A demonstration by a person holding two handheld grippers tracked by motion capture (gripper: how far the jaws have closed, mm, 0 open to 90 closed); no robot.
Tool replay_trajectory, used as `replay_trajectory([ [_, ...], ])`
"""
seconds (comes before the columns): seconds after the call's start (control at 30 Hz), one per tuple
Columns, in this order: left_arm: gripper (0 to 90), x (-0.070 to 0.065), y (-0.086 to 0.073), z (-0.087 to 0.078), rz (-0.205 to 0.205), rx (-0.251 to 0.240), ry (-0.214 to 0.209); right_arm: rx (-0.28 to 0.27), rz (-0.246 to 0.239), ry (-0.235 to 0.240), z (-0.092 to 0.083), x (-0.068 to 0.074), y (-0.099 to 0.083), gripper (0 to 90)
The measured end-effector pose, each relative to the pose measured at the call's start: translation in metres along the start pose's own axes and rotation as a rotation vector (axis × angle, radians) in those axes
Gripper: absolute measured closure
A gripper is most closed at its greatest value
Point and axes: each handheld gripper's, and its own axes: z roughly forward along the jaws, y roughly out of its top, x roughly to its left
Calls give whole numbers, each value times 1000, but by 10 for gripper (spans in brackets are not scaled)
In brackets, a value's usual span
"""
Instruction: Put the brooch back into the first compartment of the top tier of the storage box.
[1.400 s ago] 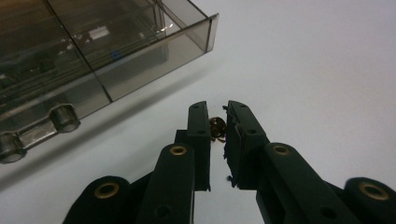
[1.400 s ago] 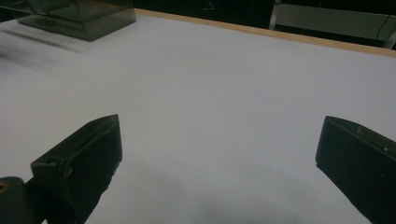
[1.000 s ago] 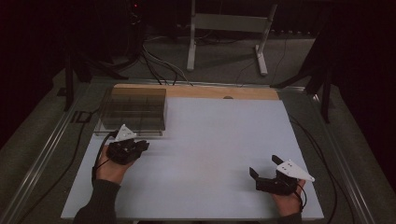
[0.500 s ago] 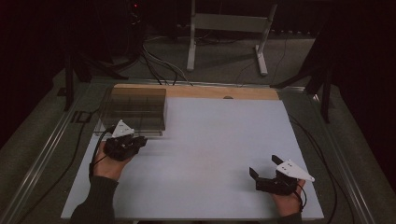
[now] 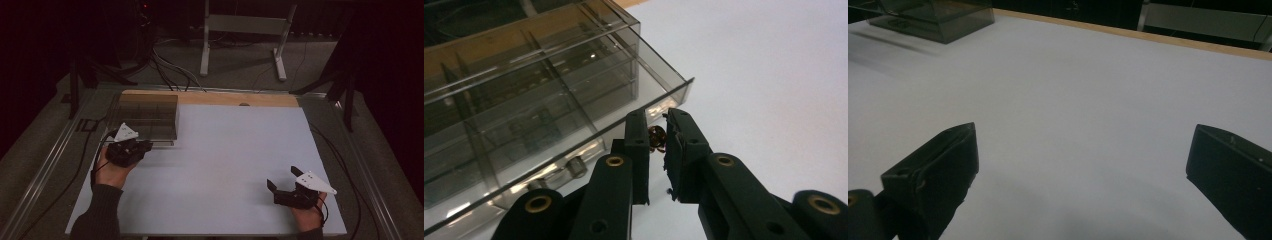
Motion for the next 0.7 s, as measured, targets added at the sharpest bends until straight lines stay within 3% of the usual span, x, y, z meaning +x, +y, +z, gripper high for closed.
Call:
replay_trajectory([
  [0.7,812,20,5,-13,-16,-16,54,-1,0,-1,0,0,0,10],
])
